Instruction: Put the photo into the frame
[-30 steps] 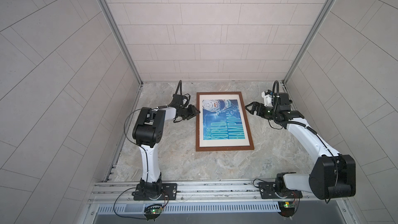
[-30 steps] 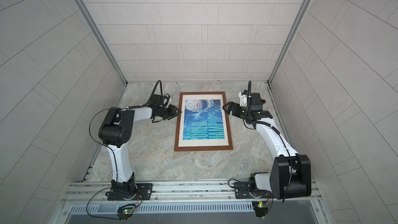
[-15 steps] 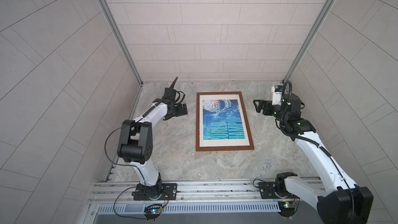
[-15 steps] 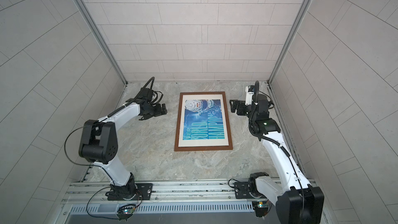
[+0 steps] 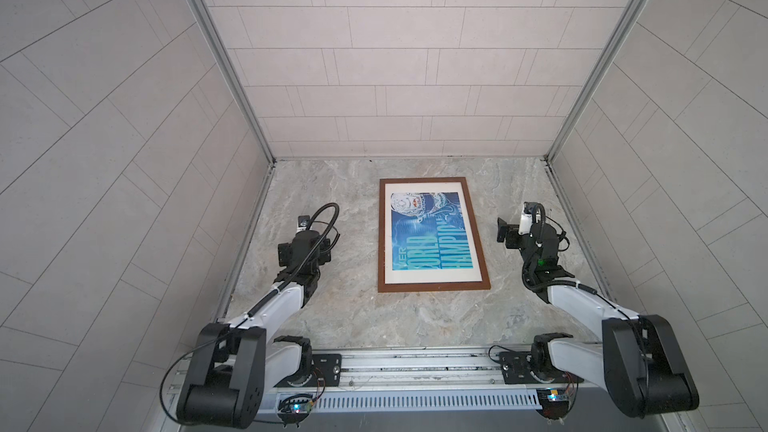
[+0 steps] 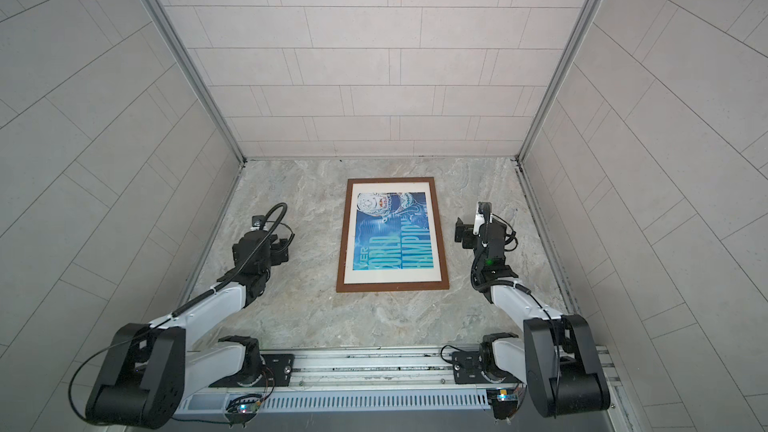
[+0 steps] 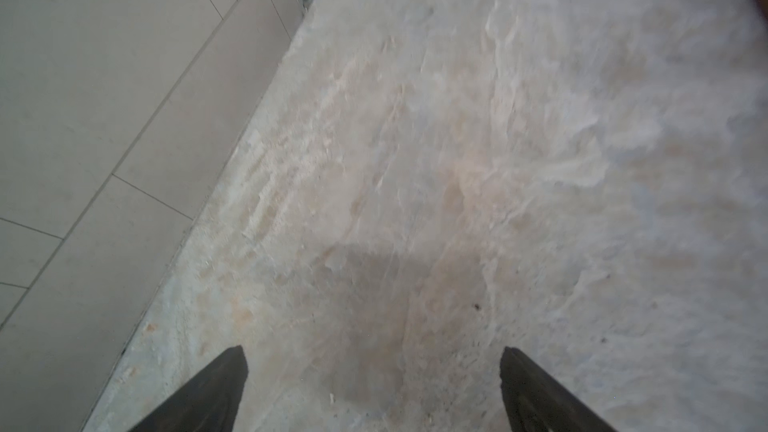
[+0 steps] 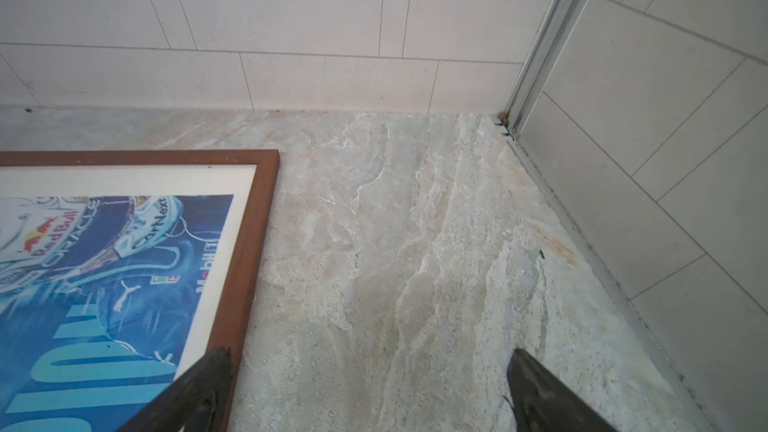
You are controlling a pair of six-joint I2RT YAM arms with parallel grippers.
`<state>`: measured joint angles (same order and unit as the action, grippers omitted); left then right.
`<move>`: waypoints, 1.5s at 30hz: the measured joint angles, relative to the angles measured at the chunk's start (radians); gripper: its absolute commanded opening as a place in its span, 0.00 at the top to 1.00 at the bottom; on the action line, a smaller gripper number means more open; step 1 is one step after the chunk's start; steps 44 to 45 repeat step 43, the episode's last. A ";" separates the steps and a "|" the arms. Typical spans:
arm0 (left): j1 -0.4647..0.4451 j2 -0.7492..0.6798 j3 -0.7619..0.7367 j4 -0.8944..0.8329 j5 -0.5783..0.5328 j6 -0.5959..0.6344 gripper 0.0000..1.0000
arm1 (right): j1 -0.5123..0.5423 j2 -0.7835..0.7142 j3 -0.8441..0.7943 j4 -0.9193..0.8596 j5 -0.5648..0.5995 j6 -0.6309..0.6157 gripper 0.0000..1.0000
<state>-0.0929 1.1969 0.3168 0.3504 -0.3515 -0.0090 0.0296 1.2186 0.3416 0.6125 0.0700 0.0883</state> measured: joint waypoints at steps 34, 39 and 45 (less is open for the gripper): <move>0.045 0.396 0.072 0.555 0.079 -0.034 0.00 | -0.025 0.349 0.018 0.349 0.017 -0.029 0.01; 0.045 0.396 0.072 0.558 0.079 -0.031 0.00 | -0.023 0.351 0.018 0.354 0.016 -0.034 0.01; 0.045 0.396 0.072 0.558 0.079 -0.031 0.00 | -0.013 0.352 0.020 0.348 0.017 -0.042 0.01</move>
